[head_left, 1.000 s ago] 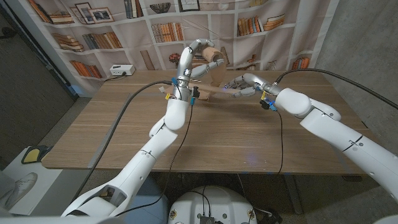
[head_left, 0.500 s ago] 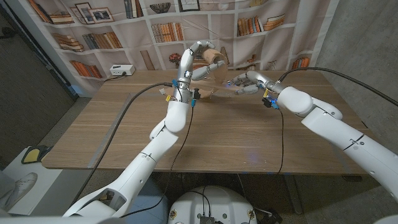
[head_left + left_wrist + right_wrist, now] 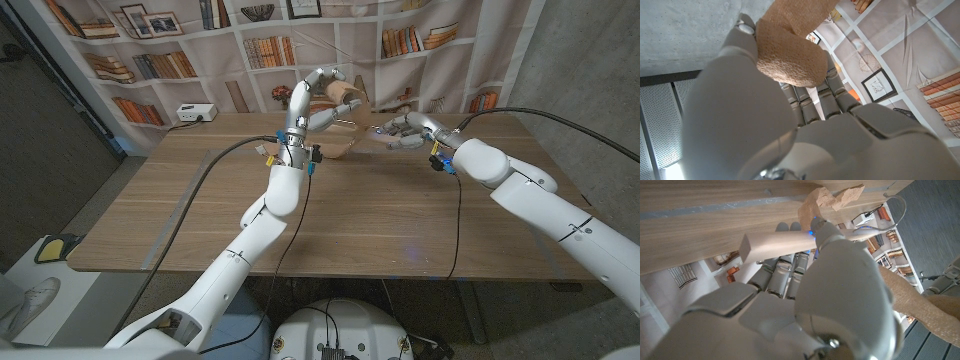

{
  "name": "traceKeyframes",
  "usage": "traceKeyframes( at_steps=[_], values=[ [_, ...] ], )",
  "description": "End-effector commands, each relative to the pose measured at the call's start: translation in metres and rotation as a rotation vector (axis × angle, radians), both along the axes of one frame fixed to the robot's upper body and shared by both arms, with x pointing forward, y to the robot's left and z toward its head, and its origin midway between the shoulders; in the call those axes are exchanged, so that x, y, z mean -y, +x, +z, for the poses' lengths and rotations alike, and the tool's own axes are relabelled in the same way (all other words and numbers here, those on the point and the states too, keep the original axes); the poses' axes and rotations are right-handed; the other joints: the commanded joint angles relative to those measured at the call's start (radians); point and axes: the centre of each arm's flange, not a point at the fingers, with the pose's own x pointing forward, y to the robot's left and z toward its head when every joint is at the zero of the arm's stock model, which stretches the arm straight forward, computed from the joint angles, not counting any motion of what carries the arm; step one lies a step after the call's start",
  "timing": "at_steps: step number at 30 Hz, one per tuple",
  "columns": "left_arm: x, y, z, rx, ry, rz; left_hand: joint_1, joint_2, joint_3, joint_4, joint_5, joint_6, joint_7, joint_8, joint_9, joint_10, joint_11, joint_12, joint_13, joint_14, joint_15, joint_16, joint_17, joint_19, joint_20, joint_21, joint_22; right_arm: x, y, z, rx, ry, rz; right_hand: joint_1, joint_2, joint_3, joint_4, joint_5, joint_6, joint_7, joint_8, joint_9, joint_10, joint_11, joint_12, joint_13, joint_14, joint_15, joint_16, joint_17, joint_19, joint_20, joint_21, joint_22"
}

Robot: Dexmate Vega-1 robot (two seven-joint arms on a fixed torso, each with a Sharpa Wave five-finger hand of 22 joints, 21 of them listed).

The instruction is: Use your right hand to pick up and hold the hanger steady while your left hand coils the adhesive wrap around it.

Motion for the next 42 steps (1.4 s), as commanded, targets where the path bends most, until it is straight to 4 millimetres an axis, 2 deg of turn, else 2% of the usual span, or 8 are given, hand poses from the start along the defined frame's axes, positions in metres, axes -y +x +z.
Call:
traceKeyframes(
  at_steps=[1,18,42],
  values=[
    [-0.008,0.0,-0.01,-0.035,-0.013,0.007,0.333,0.337,0.008,-0.002,0.002,0.014,-0.002,0.006,0.0,0.012,-0.001,0.006,0.001,0.183,-0.173,0.004,0.053,0.006,-0.004,0.01,0.0,0.013,0.001,0.003,0.013,0.026,-0.05,0.021,0.028,0.021,0.025,0.007,0.006,-0.007,-0.003,0.003,0.096,-0.084,0.004,0.157,0.112,-0.219,0.006,0.002,-0.008,-0.101,0.004,0.001],
    [-0.032,-0.007,-0.032,-0.073,-0.04,0.035,0.334,0.336,0.008,-0.003,0.002,0.013,-0.001,0.007,0.0,0.014,-0.001,0.009,-0.002,0.182,-0.172,0.006,0.055,0.004,-0.005,0.013,-0.004,0.023,0.002,0.011,0.029,0.058,-0.125,0.021,0.027,0.021,0.025,0.007,0.006,-0.009,-0.003,0.003,0.097,-0.086,0.001,0.157,0.113,-0.219,0.007,0.003,-0.013,-0.097,0.004,0.001],
    [-0.048,-0.009,-0.06,-0.163,-0.06,0.052,0.333,0.336,0.009,-0.002,0.003,0.016,-0.002,0.01,-0.002,0.013,0.001,0.013,-0.006,0.182,-0.173,0.007,0.056,0.002,-0.004,0.017,-0.007,0.049,-0.007,0.017,0.047,0.096,-0.205,0.021,0.028,0.019,0.025,0.006,0.006,-0.009,-0.003,0.003,0.096,-0.087,-0.002,0.159,0.111,-0.219,0.006,0.001,-0.014,-0.096,0.005,0.001]
  ],
)
